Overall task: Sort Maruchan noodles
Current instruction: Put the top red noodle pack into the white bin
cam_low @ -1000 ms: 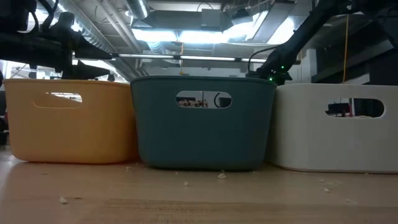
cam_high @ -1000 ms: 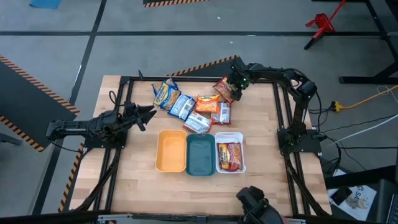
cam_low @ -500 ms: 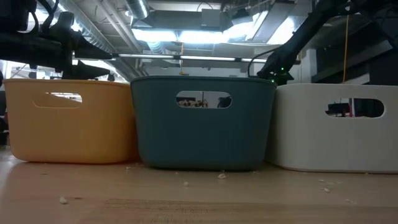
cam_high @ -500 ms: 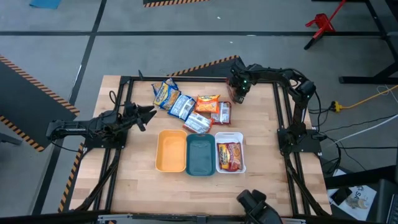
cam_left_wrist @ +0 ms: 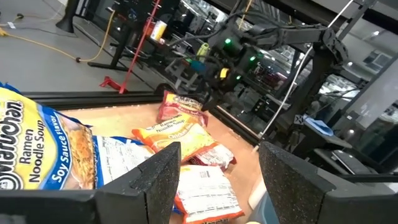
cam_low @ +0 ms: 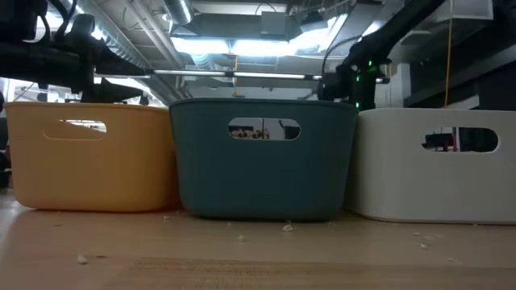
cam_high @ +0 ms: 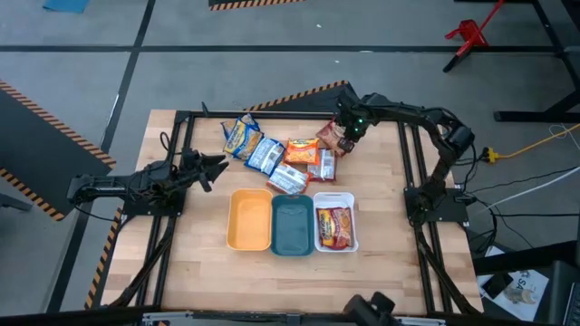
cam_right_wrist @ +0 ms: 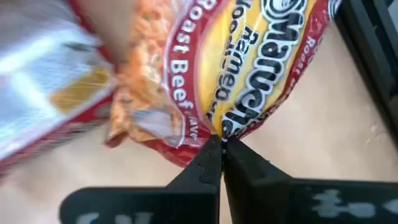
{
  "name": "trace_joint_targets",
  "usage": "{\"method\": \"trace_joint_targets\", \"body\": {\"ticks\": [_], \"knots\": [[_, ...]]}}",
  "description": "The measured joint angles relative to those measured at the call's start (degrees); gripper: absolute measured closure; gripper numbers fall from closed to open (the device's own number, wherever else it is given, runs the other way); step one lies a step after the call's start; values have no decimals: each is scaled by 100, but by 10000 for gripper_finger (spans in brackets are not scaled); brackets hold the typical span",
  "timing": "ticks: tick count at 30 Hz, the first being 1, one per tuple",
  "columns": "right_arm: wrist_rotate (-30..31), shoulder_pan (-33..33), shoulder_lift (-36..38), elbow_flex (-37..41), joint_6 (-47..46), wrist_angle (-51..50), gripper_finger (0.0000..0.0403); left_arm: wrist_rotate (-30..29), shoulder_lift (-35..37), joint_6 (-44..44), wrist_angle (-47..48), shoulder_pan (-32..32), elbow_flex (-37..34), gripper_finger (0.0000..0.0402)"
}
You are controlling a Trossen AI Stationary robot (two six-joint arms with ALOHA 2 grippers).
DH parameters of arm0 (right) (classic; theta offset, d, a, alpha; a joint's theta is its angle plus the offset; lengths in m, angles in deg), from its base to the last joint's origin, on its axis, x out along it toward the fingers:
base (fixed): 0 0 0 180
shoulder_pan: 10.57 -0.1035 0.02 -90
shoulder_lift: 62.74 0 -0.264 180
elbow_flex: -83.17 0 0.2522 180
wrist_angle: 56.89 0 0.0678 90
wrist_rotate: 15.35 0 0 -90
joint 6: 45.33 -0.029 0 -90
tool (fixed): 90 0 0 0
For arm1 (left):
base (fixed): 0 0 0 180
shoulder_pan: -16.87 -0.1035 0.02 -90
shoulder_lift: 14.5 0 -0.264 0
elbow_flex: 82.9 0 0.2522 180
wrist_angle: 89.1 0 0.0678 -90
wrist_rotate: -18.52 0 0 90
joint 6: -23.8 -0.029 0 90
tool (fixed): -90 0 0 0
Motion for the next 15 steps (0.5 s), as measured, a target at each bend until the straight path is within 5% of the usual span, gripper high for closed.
{"method": "trace_joint_targets", "body": {"ticks": [15], "knots": [[519, -1902, 1293, -7, -2972, -900, 403, 441, 0, 119, 0, 2, 1, 189]]}}
